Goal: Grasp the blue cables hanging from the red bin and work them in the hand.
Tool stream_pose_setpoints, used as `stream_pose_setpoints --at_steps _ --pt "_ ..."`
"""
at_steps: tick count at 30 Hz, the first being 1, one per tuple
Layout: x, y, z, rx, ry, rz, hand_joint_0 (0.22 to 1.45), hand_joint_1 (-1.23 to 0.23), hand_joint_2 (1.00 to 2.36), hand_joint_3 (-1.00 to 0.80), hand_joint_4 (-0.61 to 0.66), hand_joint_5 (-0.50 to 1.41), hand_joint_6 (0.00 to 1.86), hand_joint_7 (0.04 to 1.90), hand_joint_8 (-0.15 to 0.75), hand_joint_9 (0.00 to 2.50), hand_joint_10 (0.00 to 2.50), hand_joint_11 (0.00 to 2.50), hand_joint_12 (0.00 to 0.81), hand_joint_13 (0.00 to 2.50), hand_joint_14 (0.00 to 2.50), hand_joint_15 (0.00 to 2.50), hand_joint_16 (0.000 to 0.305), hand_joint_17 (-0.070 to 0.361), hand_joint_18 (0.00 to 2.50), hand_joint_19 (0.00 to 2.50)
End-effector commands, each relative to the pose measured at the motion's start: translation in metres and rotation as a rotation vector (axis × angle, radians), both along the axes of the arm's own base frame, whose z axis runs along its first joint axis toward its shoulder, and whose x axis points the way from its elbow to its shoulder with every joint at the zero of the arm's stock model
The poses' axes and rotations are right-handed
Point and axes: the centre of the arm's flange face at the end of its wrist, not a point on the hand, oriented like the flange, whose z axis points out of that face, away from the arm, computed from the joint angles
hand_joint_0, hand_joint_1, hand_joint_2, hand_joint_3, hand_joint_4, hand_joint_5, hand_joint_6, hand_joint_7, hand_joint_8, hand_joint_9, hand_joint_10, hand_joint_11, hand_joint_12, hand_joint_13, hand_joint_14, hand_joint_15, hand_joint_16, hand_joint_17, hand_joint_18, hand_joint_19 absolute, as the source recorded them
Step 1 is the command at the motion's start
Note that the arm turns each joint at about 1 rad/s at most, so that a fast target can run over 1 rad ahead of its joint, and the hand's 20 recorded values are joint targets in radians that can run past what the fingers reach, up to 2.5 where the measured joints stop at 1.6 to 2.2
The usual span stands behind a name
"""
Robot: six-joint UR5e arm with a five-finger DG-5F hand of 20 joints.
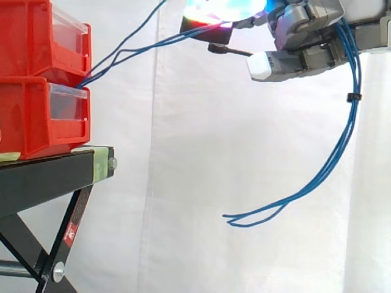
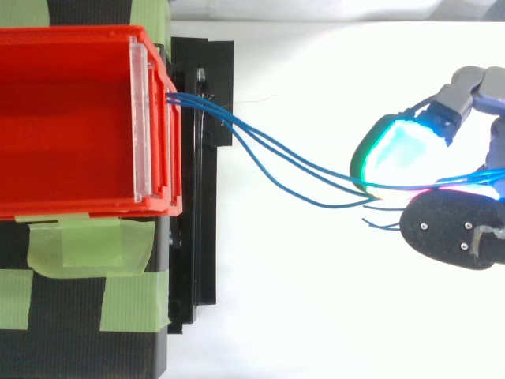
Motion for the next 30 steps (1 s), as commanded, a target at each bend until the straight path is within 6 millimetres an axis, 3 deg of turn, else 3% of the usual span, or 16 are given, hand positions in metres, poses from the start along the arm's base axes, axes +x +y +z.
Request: stream_pose_setpoints --at_steps 1,2,6,18,30 --pt "0.0000 0.0000 -0.0002 0.001 -0.001 0.000 0.88 -0.73 1.02 -0.27 0.29 0.33 0.11 1.36 0.524 0.52 2.50 2.50 0.658 0.85 2.50 2.06 0.067 0.151 1.17 0.46" --pt "0.0000 0.0000 -0.0002 0.002 -0.002 0.000 0.84 -0.73 1.02 -0.41 0.27 0.33 0.09 1.37 0.528 0.51 2.50 2.50 0.657 0.84 2.50 2.09 0.065 0.145 1.14 0.53" --pt "-0.0001 -0.0001 -0.0003 0.003 -0.002 0.000 0.79 -0.71 1.01 -0.62 0.29 0.32 0.09 1.39 0.525 0.50 2.50 2.50 0.657 0.82 2.50 2.07 0.063 0.141 1.12 0.53" --pt "-0.0001 -0.0001 -0.0003 0.008 -0.005 0.000 0.78 -0.70 1.00 -0.89 0.31 0.35 0.18 1.36 0.538 0.59 2.50 2.50 0.635 0.90 2.50 2.02 0.061 0.138 1.22 0.53" --pt "-0.0010 0.0034 -0.0003 0.008 -0.005 0.000 0.88 -0.67 1.01 -0.79 0.26 0.42 0.47 1.32 0.552 0.83 2.50 2.50 0.611 1.09 2.50 2.05 0.056 0.125 1.46 0.69"
